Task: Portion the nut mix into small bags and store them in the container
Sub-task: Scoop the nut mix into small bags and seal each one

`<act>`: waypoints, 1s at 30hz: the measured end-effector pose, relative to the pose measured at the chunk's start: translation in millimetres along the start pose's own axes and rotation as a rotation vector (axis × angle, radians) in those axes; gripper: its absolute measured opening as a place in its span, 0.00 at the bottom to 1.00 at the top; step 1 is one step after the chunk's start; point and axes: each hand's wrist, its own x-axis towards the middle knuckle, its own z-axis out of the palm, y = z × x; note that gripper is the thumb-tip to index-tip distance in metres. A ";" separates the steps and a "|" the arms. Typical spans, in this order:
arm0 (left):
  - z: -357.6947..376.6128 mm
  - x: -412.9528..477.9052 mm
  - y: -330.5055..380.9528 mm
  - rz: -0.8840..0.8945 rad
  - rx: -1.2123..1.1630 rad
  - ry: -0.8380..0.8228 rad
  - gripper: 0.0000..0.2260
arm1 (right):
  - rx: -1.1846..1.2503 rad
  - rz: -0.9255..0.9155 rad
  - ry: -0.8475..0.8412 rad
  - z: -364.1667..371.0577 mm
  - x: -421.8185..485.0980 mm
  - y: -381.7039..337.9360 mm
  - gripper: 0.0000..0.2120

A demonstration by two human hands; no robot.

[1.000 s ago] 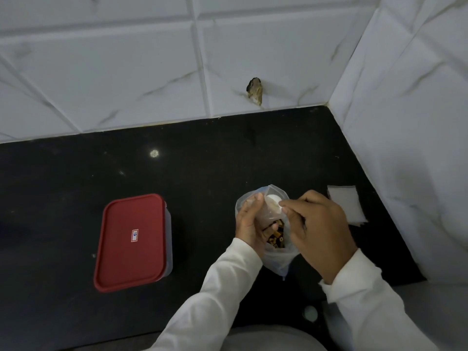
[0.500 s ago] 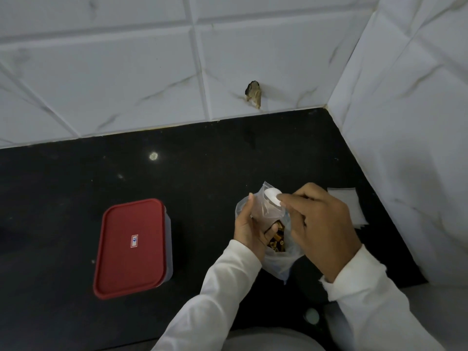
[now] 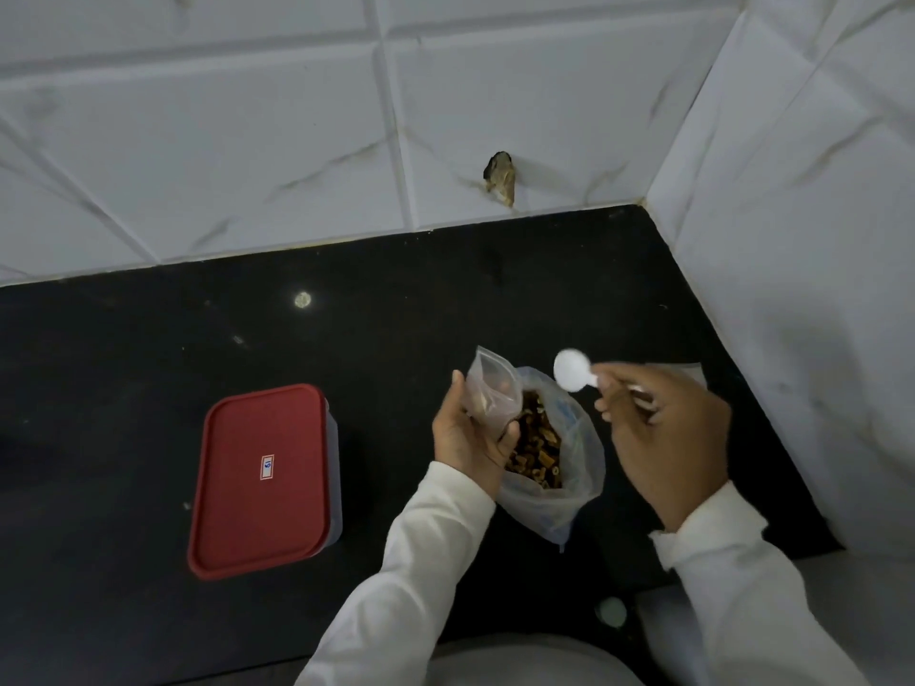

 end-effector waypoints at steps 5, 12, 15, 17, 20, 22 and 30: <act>-13.4 -2.7 13.2 0.013 -0.004 0.073 0.20 | -0.180 0.090 -0.254 51.8 -34.8 51.8 0.04; -34.1 3.9 1.8 -0.001 0.026 0.148 0.23 | -0.379 -0.017 -0.499 72.2 -41.6 61.2 0.13; -38.9 5.5 -2.5 -0.020 0.027 0.172 0.24 | -0.398 -0.002 -0.560 71.3 -39.7 61.8 0.13; -40.3 6.7 -3.4 -0.027 0.018 0.175 0.23 | -0.364 0.019 -0.551 70.8 -36.8 60.6 0.12; -40.0 9.5 -6.1 -0.030 0.028 0.186 0.24 | -0.276 0.067 -0.496 74.6 -31.3 58.9 0.10; -38.2 11.5 -8.5 -0.016 0.048 0.197 0.23 | -0.214 0.086 -0.449 78.8 -30.9 60.3 0.08; -36.0 15.3 -13.5 -0.017 0.037 0.245 0.21 | -0.057 0.142 -0.369 78.2 -34.9 65.0 0.05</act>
